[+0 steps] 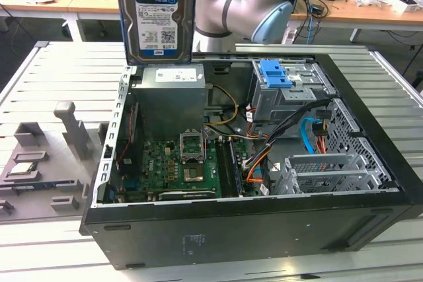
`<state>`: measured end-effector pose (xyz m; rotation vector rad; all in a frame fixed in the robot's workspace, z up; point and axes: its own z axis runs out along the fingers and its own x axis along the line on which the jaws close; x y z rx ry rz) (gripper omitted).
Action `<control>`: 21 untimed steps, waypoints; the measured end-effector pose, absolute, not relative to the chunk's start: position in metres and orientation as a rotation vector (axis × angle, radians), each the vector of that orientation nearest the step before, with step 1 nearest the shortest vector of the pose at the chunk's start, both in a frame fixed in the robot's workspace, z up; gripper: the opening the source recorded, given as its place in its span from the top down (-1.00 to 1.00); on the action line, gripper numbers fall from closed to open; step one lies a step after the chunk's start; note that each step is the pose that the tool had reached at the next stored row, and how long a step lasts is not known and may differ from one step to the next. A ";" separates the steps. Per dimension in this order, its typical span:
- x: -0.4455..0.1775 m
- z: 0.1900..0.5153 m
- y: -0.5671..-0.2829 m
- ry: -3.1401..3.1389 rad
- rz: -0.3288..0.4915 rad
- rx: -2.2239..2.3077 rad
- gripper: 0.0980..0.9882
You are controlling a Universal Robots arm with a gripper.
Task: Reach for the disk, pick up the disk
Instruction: 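Pick up the disk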
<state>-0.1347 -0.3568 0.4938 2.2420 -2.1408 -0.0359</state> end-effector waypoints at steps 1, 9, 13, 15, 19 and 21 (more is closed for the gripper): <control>-0.131 0.494 -0.357 -2.141 -0.036 2.242 0.39; -0.090 0.494 -0.357 -2.139 -0.041 2.240 0.39; -0.075 0.494 -0.357 -2.138 -0.043 2.239 0.39; -0.068 0.494 -0.357 -2.137 -0.043 2.239 0.39; -0.053 0.494 -0.357 -2.137 -0.045 2.238 0.39; -0.040 0.494 -0.357 -2.136 -0.046 2.237 0.39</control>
